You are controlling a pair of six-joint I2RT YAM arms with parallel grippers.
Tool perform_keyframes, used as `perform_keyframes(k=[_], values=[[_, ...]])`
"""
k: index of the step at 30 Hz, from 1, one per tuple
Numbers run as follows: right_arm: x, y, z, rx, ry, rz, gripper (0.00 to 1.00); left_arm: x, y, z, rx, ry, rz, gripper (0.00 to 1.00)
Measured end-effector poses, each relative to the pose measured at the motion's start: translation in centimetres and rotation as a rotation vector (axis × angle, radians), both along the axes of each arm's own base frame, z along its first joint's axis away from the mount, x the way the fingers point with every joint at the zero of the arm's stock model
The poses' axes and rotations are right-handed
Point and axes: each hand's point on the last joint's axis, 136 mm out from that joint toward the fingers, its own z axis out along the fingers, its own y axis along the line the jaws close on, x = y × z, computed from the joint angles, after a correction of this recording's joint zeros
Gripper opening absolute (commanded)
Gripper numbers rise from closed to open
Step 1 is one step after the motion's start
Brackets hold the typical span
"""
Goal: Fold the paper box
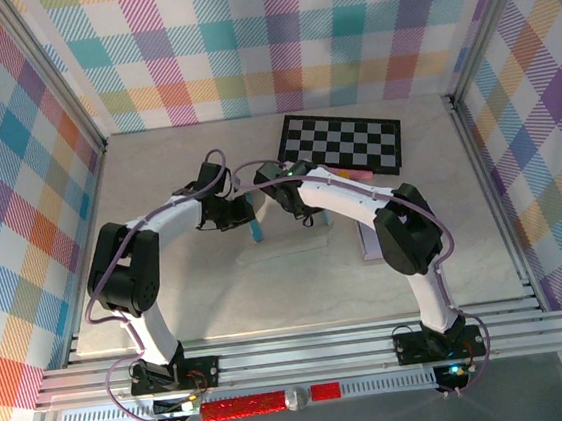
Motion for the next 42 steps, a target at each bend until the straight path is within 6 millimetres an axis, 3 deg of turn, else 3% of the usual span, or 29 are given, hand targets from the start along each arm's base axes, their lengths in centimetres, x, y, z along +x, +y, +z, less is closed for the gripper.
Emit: perform_keyframes(k=[4, 14, 18, 27, 29, 33, 39, 42], values=[[-0.2, -0.1, -0.4, -0.005, 0.006, -0.004, 0.00, 0.4, -0.3, -0.3, -0.008, -0.010, 0.029, 0.18], [-0.2, -0.3, -0.6, 0.000, 0.002, -0.020, 0.00, 0.6, -0.6, -0.7, 0.051, -0.041, 0.059, 0.10], [-0.2, -0.3, -0.6, 0.006, -0.002, -0.029, 0.00, 0.5, -0.5, -0.7, 0.123, -0.067, 0.080, 0.00], [-0.9, 0.1, -1.5, 0.053, 0.025, -0.059, 0.00, -1.1, 0.6, -0.3, 0.320, -0.109, 0.172, 0.00], [-1.0, 0.3, -1.7, 0.065, 0.031, -0.058, 0.00, -1.1, 0.9, -0.4, 0.334, -0.109, 0.186, 0.00], [-1.0, 0.4, -2.0, 0.071, 0.030, -0.057, 0.00, -1.1, 1.0, -0.5, 0.334, -0.112, 0.187, 0.14], [-1.1, 0.3, -2.2, 0.063, 0.036, -0.055, 0.00, -1.3, 0.9, -0.8, 0.328, -0.109, 0.185, 0.17], [-1.1, 0.3, -2.2, 0.062, 0.037, -0.055, 0.00, -1.3, 0.9, -0.8, 0.329, -0.108, 0.185, 0.13]])
